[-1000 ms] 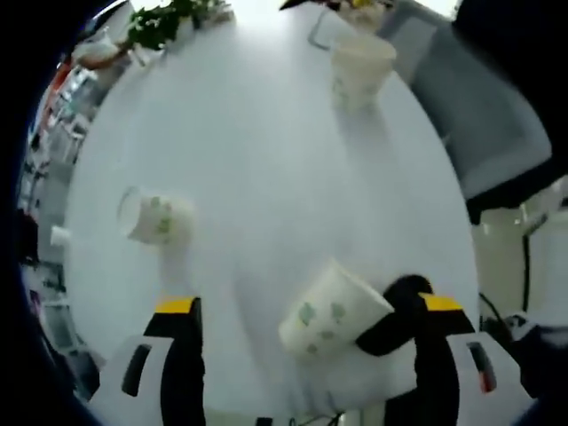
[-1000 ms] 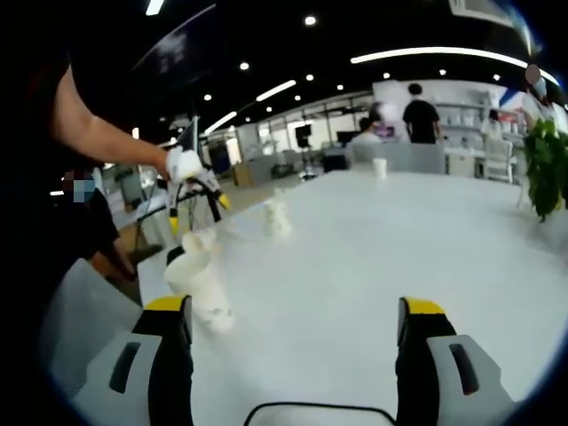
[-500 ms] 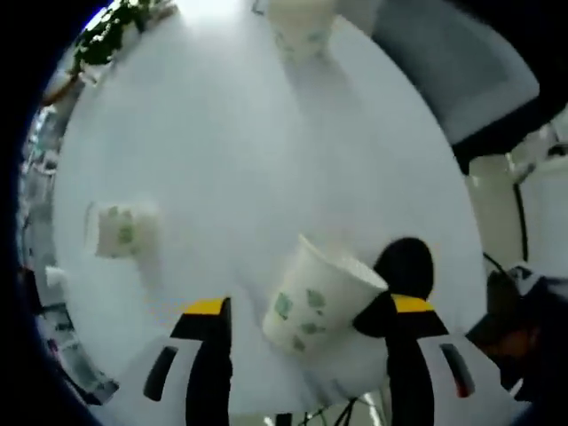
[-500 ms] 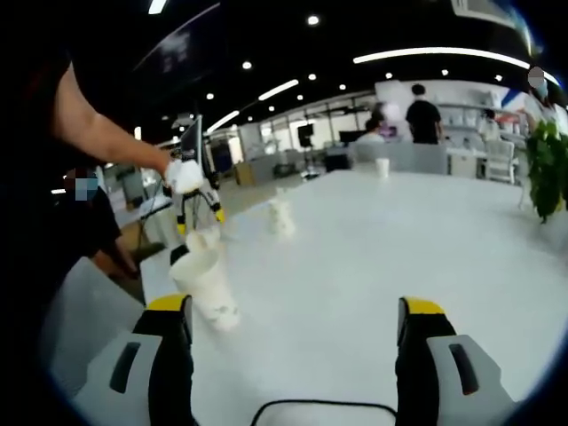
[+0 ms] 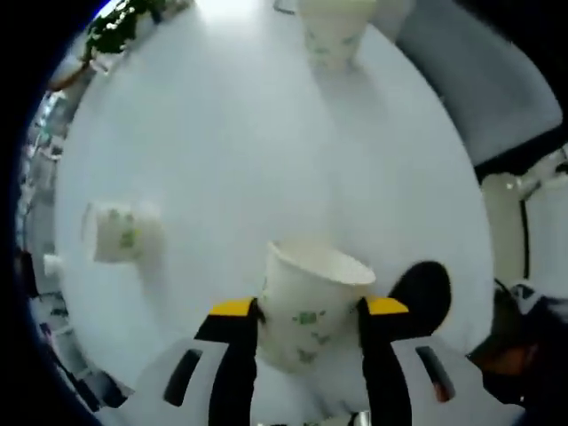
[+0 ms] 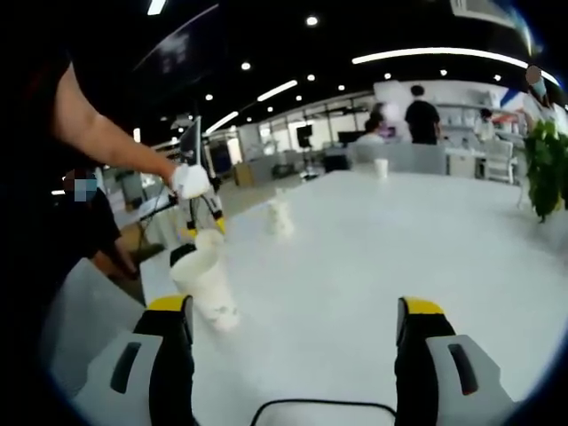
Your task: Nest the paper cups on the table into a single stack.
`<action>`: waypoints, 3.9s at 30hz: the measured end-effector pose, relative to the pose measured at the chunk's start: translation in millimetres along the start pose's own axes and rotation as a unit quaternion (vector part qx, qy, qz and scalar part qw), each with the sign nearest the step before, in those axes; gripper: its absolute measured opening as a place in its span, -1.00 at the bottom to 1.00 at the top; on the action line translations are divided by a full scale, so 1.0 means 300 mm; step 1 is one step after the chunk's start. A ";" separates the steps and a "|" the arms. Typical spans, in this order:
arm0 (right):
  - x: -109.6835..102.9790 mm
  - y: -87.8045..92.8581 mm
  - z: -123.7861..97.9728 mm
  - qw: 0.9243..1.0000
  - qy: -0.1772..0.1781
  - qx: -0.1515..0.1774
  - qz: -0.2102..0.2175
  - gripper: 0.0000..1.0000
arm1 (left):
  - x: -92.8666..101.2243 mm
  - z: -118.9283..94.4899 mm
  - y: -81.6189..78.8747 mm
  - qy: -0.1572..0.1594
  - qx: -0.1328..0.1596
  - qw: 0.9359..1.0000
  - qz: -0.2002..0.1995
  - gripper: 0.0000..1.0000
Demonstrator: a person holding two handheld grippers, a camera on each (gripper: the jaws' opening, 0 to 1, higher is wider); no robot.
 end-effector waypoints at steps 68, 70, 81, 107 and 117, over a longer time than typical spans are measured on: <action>-0.003 -0.061 0.007 1.000 -0.005 0.009 -0.016 0.84 | -0.201 -0.297 -0.184 -0.302 0.385 0.819 -0.299 -0.22; -0.001 -0.065 0.008 1.000 -0.005 0.008 -0.018 0.84 | -0.203 -0.310 -0.184 -0.312 0.399 0.807 -0.304 -0.23; -0.003 -0.075 0.010 1.000 -0.008 0.005 -0.025 0.83 | -0.166 -0.359 -0.217 -0.405 0.443 0.725 -0.337 -0.23; -0.002 -0.077 0.009 0.998 -0.019 -0.005 -0.061 1.00 | -0.133 -0.356 -0.297 -0.406 0.481 0.704 -0.328 -0.22; 0.018 -0.105 0.008 0.997 -0.022 0.000 -0.069 1.00 | -0.118 -0.356 -0.330 -0.395 0.491 0.707 -0.322 -0.21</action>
Point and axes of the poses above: the point that each gripper's makers call its tool centre point, and the gripper's own axes: z roughly forward along the fingers, x roughly to its right, y roughly out of its underside, the point moved 9 cm from there along -z, roughly backward along the fingers, and after that the axes turned 11 degrees about x, right-handed, at the moved point
